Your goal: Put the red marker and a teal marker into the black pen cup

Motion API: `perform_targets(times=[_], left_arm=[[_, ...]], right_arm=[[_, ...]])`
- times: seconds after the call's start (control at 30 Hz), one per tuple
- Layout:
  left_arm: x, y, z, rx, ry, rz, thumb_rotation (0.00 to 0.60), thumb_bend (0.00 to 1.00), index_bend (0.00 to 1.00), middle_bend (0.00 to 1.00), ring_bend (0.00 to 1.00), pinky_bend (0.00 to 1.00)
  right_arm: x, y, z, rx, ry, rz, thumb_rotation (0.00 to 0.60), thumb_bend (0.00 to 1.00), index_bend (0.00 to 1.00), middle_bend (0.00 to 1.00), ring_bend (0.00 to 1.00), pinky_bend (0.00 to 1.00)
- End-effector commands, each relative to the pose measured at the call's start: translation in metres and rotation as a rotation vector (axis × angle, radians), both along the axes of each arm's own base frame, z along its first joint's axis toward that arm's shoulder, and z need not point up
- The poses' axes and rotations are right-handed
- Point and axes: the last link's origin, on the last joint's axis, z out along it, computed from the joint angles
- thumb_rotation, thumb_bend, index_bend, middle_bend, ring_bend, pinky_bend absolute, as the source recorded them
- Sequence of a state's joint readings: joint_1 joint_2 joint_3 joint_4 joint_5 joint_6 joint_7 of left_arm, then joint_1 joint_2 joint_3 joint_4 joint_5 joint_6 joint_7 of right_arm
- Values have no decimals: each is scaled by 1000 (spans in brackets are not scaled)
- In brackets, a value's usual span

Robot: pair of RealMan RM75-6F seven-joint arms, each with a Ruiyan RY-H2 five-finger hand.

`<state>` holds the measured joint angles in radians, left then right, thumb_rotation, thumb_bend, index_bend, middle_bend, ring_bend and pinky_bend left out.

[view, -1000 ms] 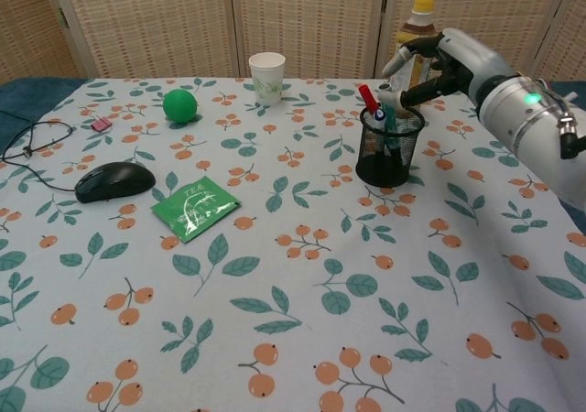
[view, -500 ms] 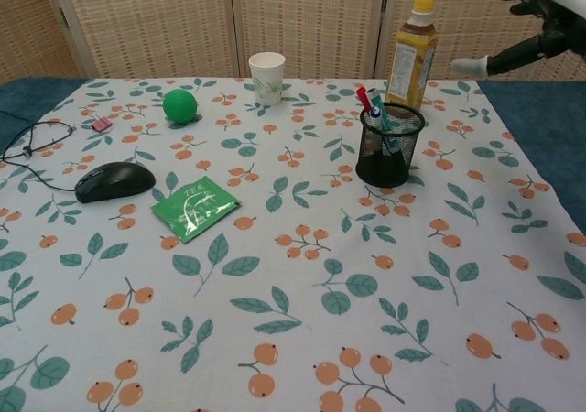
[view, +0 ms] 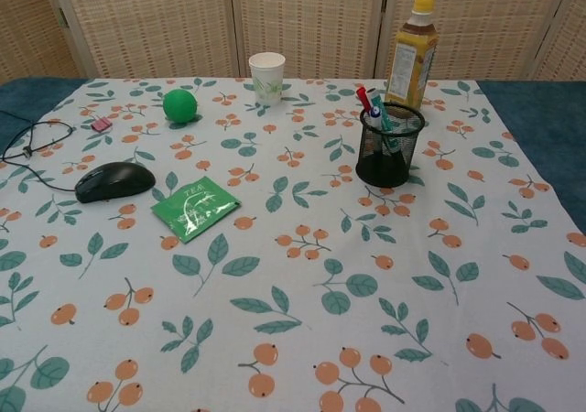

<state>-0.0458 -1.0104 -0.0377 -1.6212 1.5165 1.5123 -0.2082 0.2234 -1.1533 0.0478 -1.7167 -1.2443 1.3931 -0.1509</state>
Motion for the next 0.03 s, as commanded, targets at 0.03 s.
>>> perform_targets(times=[0.03], left_arm=[[6,-1,-7,4,24,-31,600,269,0,80,41,218]], right_arm=[[-23,15,5,-41,55,-52,600,225,0,0,0,0]])
